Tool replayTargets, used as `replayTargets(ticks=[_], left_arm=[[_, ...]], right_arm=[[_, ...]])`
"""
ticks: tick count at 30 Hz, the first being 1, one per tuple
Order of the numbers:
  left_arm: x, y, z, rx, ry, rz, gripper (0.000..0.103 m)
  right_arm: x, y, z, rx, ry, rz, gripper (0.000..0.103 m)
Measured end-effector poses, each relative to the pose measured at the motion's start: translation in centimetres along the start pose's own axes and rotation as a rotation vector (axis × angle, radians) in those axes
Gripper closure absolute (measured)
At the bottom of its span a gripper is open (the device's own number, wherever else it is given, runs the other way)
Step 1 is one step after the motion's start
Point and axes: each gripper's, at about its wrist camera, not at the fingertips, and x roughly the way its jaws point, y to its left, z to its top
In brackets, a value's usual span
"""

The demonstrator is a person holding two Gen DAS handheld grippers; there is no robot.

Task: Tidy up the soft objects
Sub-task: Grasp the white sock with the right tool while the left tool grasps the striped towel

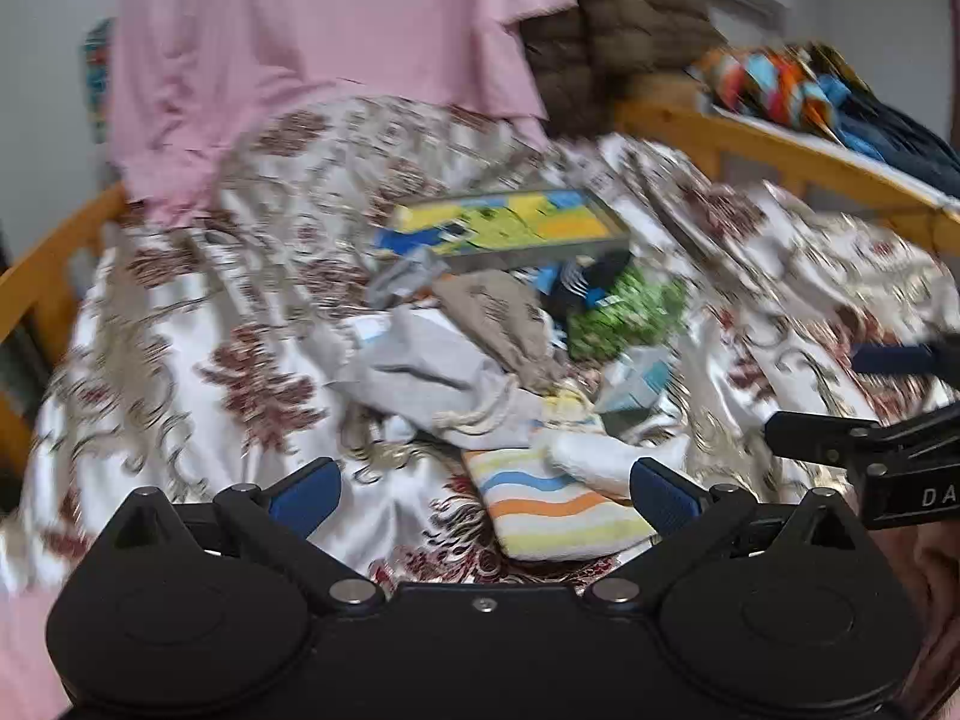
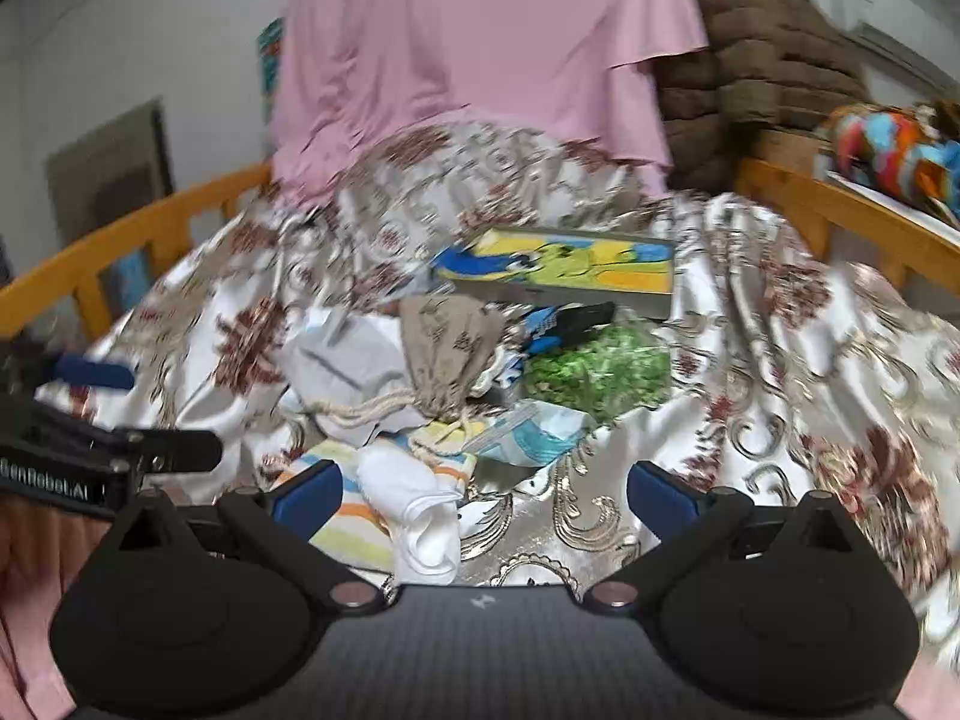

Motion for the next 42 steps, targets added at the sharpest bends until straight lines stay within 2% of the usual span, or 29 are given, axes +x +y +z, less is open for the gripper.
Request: replayTargets(ticks=[7, 9, 12, 17, 21, 26, 29, 33, 38, 41, 42], left_arm=[[3.4, 0.0, 3.2, 0.235, 0.113, -0.167, 0.001], [4.6, 0.1, 3.9, 0.295, 0.151, -0.224, 0.001], [7.1, 0.0, 4.6, 0.388, 0.213, -0.27, 0.001], [11.0, -0.2, 4.8, 0.484, 0.334, -0.365, 0.001], [13.1, -0.5, 4.5, 0.536, 0.385, -0.414, 0.002], [15.3, -0.8, 3.7, 0.559, 0.42, -0.471, 0.007], [16.0, -1.0, 3.1, 0.58, 0.43, -0.491, 0.011], [16.8, -1.0, 2.3, 0.589, 0.45, -0.509, 0.016], [17.8, -0.1, 2.3, 0.513, 0.465, -0.532, 0.028], [18.5, 0.8, 2.8, 0.445, 0.473, -0.535, 0.04], [18.6, 1.0, 2.9, 0.429, 0.475, -0.533, 0.044]], right_arm=[[3.4, -0.3, 1.9, -0.133, 0.162, 0.158, 0.0], [4.7, -0.3, 2.3, -0.171, 0.202, 0.185, 0.0], [6.7, -0.4, 3.0, -0.231, 0.246, 0.206, 0.0], [10.4, -0.5, 3.3, -0.314, 0.338, 0.255, 0.0], [13.1, -0.8, 3.4, -0.328, 0.399, 0.322, 0.001], [15.1, -0.3, 3.3, -0.369, 0.453, 0.391, 0.01], [15.7, 0.1, 3.2, -0.403, 0.463, 0.395, 0.02], [16.3, 0.6, 2.8, -0.44, 0.488, 0.409, 0.026], [17.1, 1.1, 2.6, -0.441, 0.512, 0.445, 0.043], [17.2, 1.0, 2.6, -0.427, 0.515, 0.457, 0.055], [17.3, 1.0, 2.6, -0.423, 0.515, 0.458, 0.055]])
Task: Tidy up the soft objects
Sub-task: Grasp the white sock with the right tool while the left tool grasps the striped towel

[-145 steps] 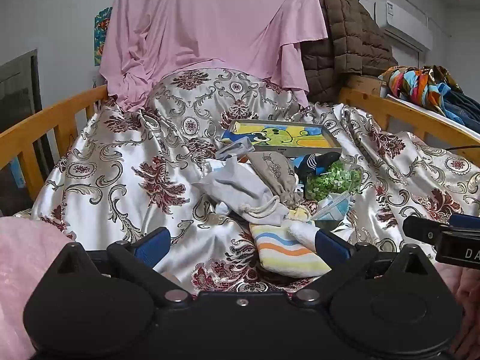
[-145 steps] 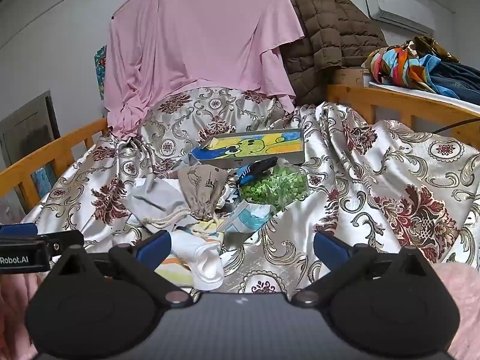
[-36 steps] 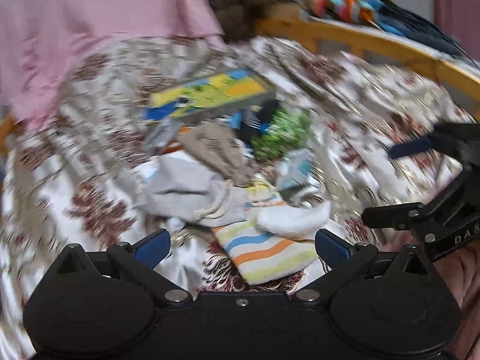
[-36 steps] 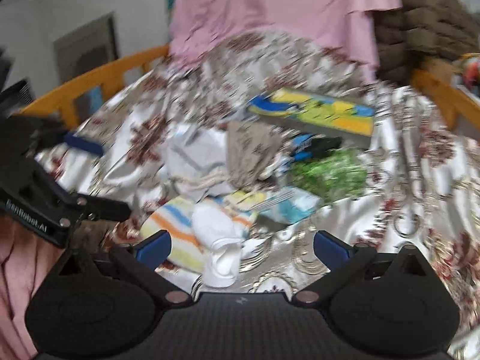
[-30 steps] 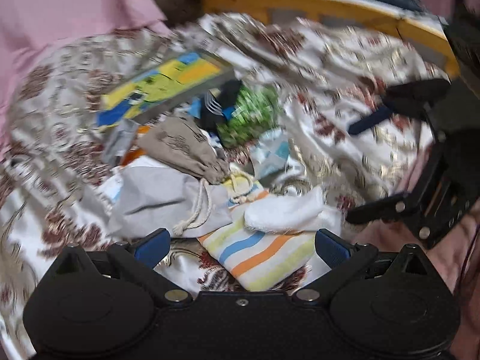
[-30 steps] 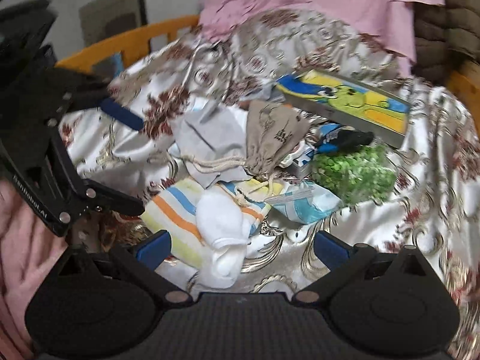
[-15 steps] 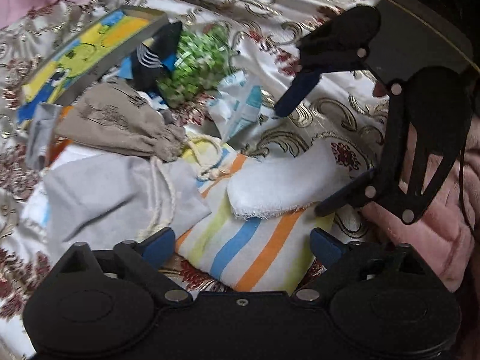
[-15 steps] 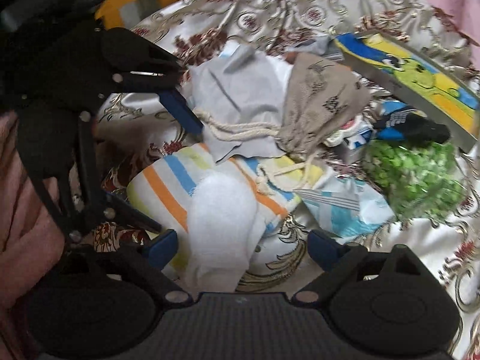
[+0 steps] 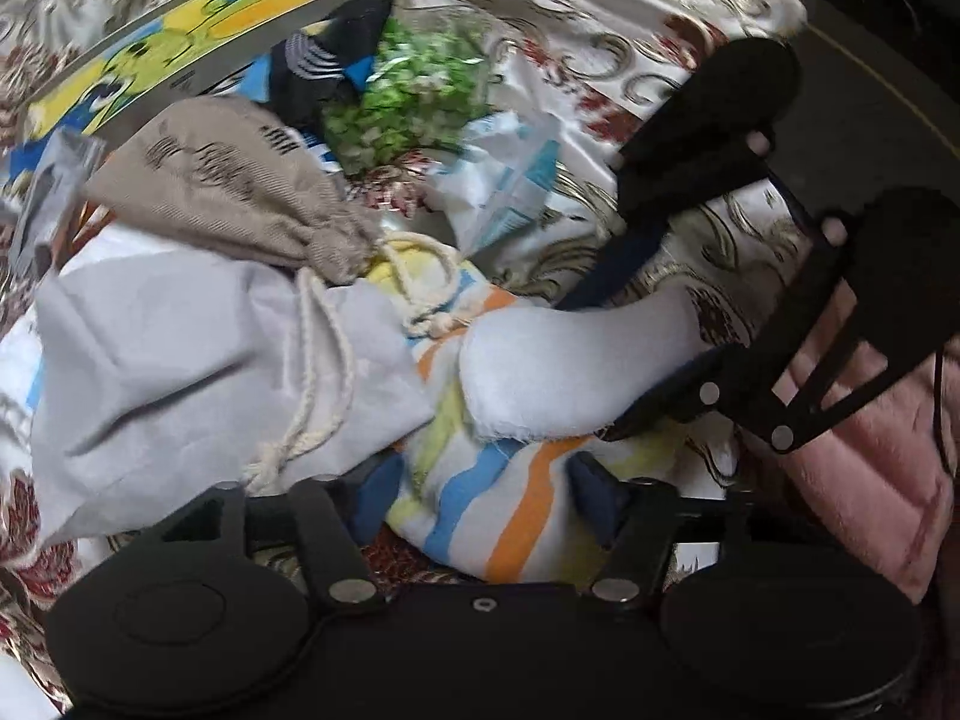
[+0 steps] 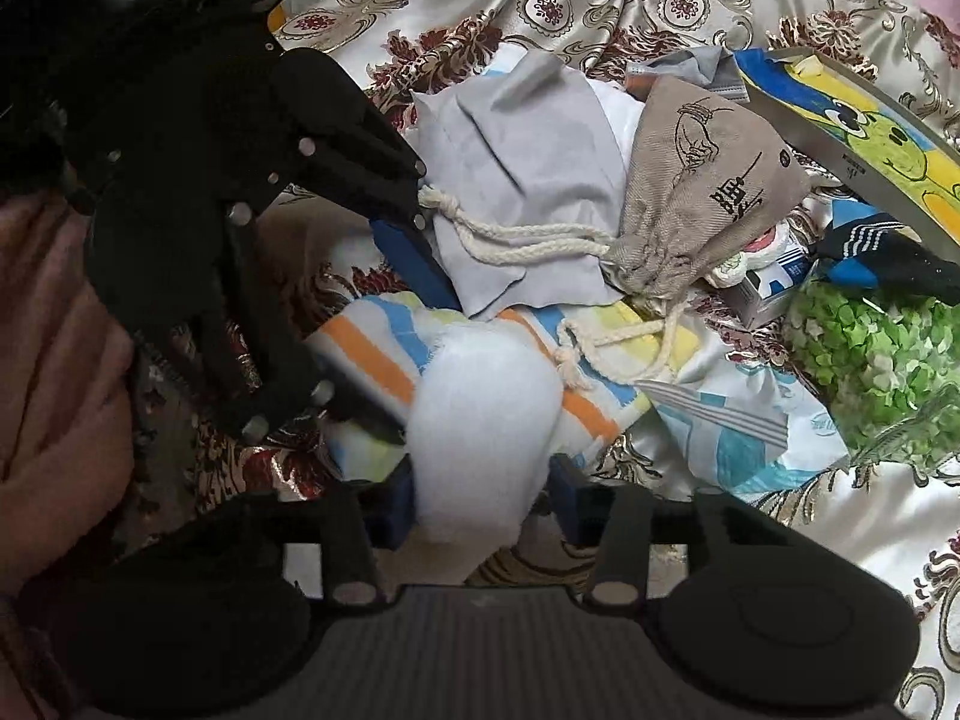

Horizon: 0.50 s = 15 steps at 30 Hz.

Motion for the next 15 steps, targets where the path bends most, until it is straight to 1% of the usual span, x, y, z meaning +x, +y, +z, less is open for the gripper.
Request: replayTargets(ticks=[2, 4, 5, 6, 8, 10, 15], left_arm=[[0.0, 0.3, 0.0, -0.018, -0.001, -0.003, 0.047], [0.1, 0.3, 0.1, -0.019, 0.002, -0.002, 0.05], [0.1, 0.2, 0.1, -0.015, 0.006, 0.001, 0.051], [0.2, 0.2, 0.1, -0.012, 0.01, 0.004, 0.053], [0.1, 0.2, 0.1, -0.012, 0.015, 0.016, 0.059], [0.0, 0.2, 0.1, -0.02, 0.012, 0.023, 0.068], [-0.5, 0.3, 0.0, -0.043, -0.012, 0.034, 0.08]], right_arm=[[0.0, -0.1, 0.0, 0.008, 0.0, 0.003, 0.059], [-0.1, -0.2, 0.0, 0.017, -0.004, 0.001, 0.063], [-0.2, -0.2, 0.0, 0.022, -0.008, 0.002, 0.066], [-0.3, -0.2, 0.0, 0.023, -0.012, 0.002, 0.068], [-0.6, -0.1, 0.0, 0.026, -0.019, -0.004, 0.078], [-0.9, -0.1, -0.1, 0.032, -0.036, -0.011, 0.083], [-2.1, -0.1, -0.1, 0.058, -0.083, -0.033, 0.089]])
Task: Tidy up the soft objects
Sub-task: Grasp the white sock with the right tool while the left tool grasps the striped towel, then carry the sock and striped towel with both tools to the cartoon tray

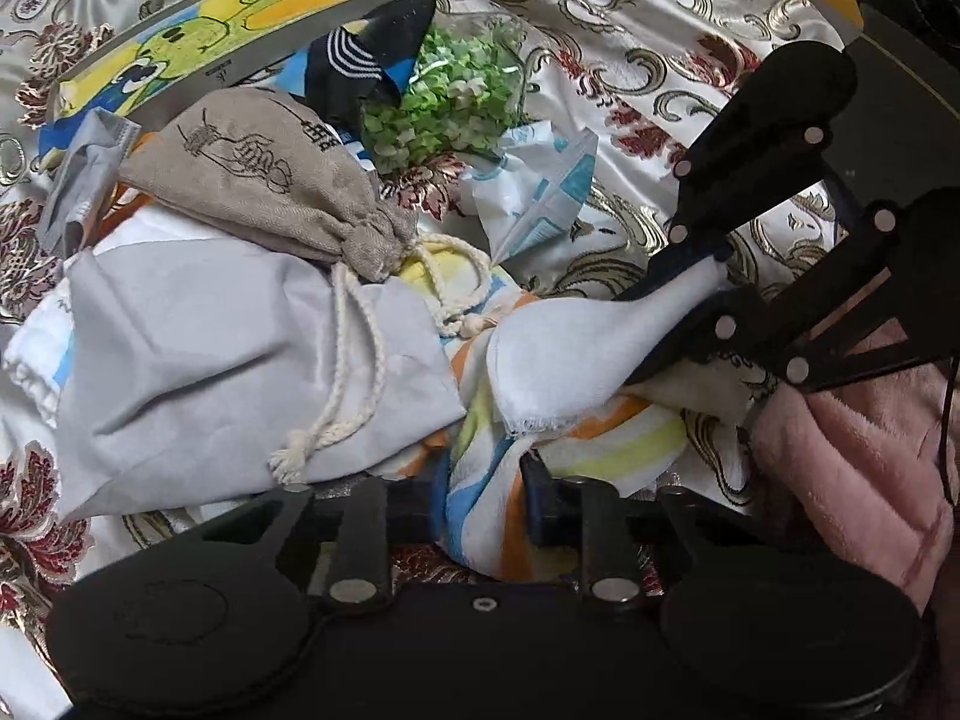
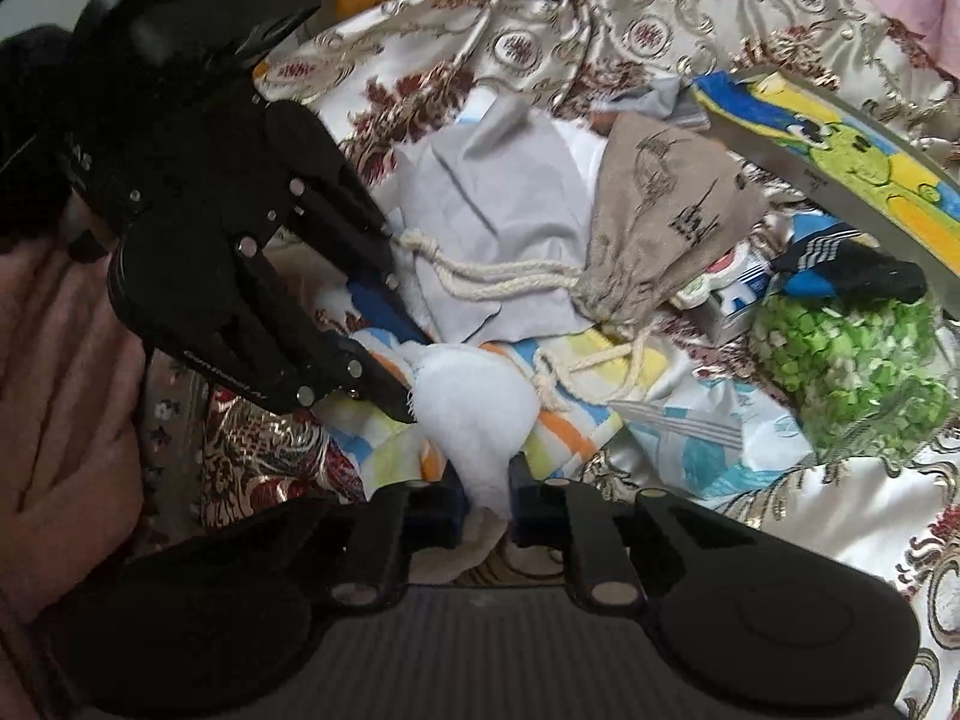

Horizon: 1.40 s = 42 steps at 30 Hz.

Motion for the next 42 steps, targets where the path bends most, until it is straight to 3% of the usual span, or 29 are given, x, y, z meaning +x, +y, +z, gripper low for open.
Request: replayTargets(ticks=[6, 14, 24, 30, 37, 42], left_arm=[[-1.1, -0.1, 0.0, -0.031, -0.05, -0.023, 0.09], [-3.1, -0.4, 0.4, -0.126, -0.176, -0.137, 0.092], [-6.4, 1.6, 1.2, -0.314, -0.472, -0.234, 0.092], [-8.1, 4.7, 4.0, -0.426, -0.655, -0.267, 0.092], [-7.9, 9.3, 9.2, -0.516, -0.826, -0.208, 0.092], [-5.3, 13.2, 13.5, -0.592, -0.88, -0.159, 0.091]], right_arm=[[-2.9, -1.0, -0.2, 0.059, -0.089, -0.006, 0.092], [-7.2, -2.4, -0.8, 0.119, -0.214, -0.068, 0.092], [-10.5, -6.0, -0.9, 0.224, -0.407, -0.115, 0.092], [-11.0, -8.7, 0.7, 0.272, -0.488, -0.166, 0.092], [-10.1, -13.5, 3.6, 0.387, -0.618, -0.237, 0.092], [-7.4, -18.3, 7.1, 0.507, -0.69, -0.286, 0.091]])
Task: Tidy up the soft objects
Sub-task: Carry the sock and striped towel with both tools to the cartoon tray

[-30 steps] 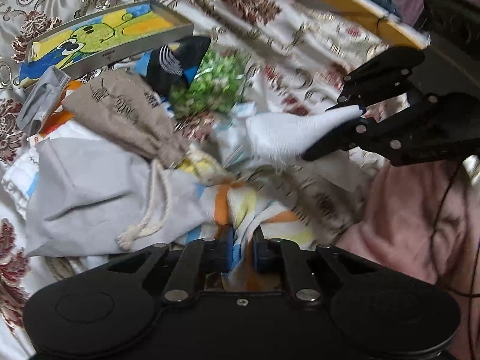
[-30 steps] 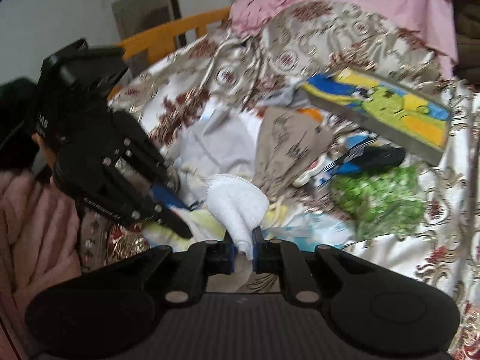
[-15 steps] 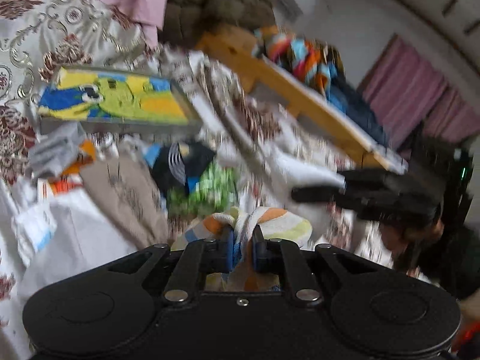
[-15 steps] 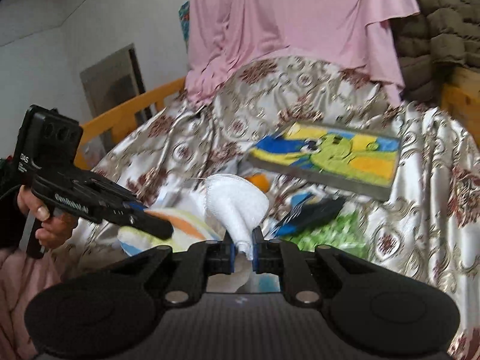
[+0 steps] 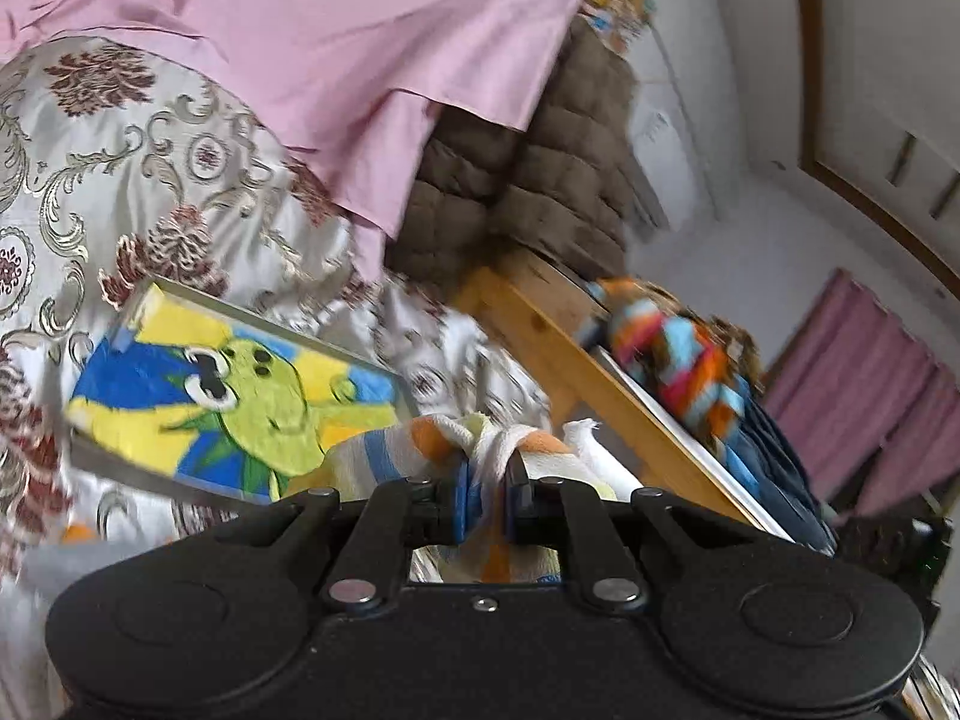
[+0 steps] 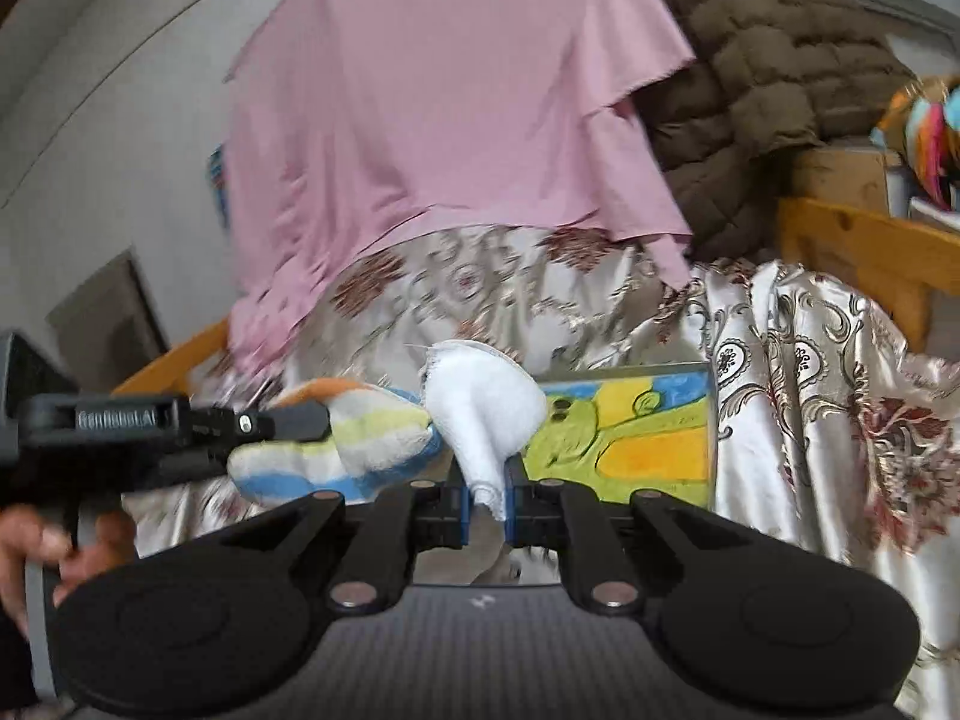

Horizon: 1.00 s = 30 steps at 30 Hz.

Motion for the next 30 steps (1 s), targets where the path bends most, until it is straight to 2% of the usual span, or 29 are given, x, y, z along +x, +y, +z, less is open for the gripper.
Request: replayTargets(ticks=[3, 7, 14, 18, 25, 30], left_arm=[[3.3, 2.1, 1.0, -0.035, -0.053, 0.026, 0.091], [6.6, 5.3, 1.1, -0.088, -0.113, 0.081, 0.091], [10.3, 11.3, 0.9, -0.183, -0.131, 0.188, 0.091], [11.2, 13.0, 0.5, -0.156, -0.116, 0.266, 0.091], [11.6, 14.6, 0.2, -0.116, -0.079, 0.435, 0.09], [12.7, 15.4, -0.2, -0.105, 0.016, 0.49, 0.089]], right_arm=[[3.9, -1.3, 0.8, 0.058, -0.003, -0.022, 0.091], [9.5, -2.4, 1.4, 0.05, 0.054, -0.081, 0.091], [17.9, -3.0, 1.5, 0.013, 0.187, -0.147, 0.091], [21.1, -2.3, 0.8, -0.014, 0.246, -0.175, 0.091], [23.8, -1.6, 0.5, -0.015, 0.287, -0.212, 0.091], [25.5, -1.3, 0.0, -0.008, 0.339, -0.228, 0.089]])
